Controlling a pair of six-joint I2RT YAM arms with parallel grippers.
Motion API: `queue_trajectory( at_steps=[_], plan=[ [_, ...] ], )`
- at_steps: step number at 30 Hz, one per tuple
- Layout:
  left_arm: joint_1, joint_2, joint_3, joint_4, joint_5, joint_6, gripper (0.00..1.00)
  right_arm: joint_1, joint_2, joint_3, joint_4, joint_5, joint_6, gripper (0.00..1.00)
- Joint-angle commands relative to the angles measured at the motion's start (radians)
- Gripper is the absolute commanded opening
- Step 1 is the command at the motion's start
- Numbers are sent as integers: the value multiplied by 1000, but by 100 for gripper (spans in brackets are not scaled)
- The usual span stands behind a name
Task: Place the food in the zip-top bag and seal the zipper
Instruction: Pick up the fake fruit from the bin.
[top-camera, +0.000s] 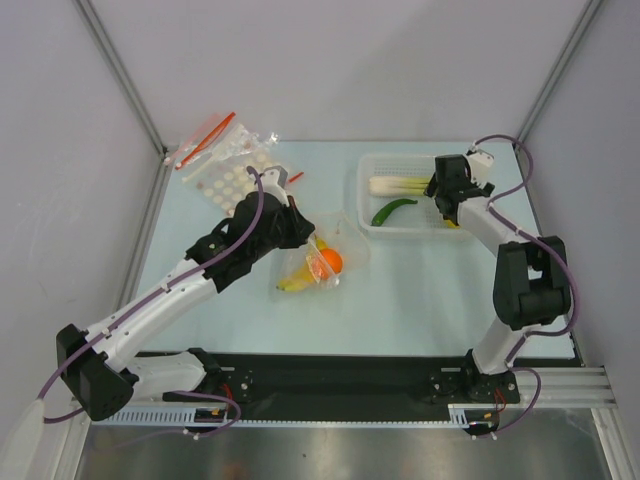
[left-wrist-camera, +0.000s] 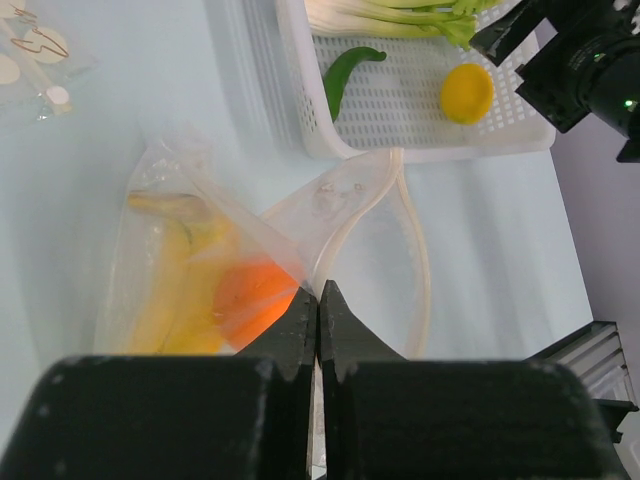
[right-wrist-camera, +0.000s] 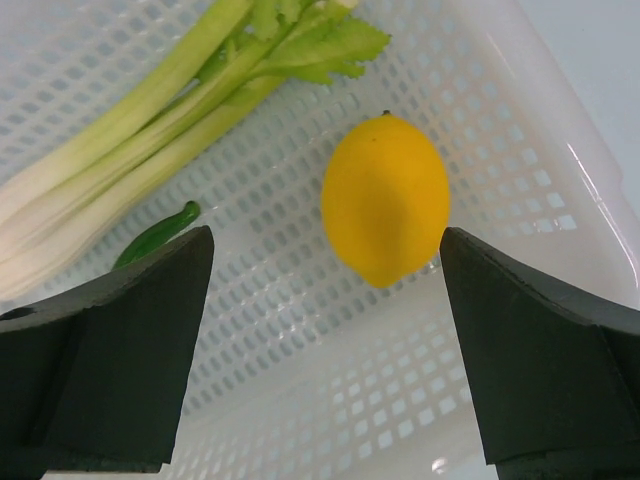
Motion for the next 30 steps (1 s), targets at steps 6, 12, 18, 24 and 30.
queue_trajectory(
  at_steps=[6, 12, 18, 24, 30],
  plan=[
    [7, -8, 6, 40, -4, 19, 0, -60, 160, 75, -19, 29, 11, 100],
    [7, 7, 14, 39, -4, 22, 0, -103, 221, 69, -16, -65, 79, 85],
    [7, 6, 12, 36, -9, 24, 0, -70, 106, -19, 65, -67, 91, 54],
    [7, 6, 14, 34, -12, 25, 0, 21, -68, -95, 167, -151, 62, 47],
    [7, 3, 14, 36, -14, 27, 0, 128, -289, -172, 258, -223, -33, 48]
  ],
)
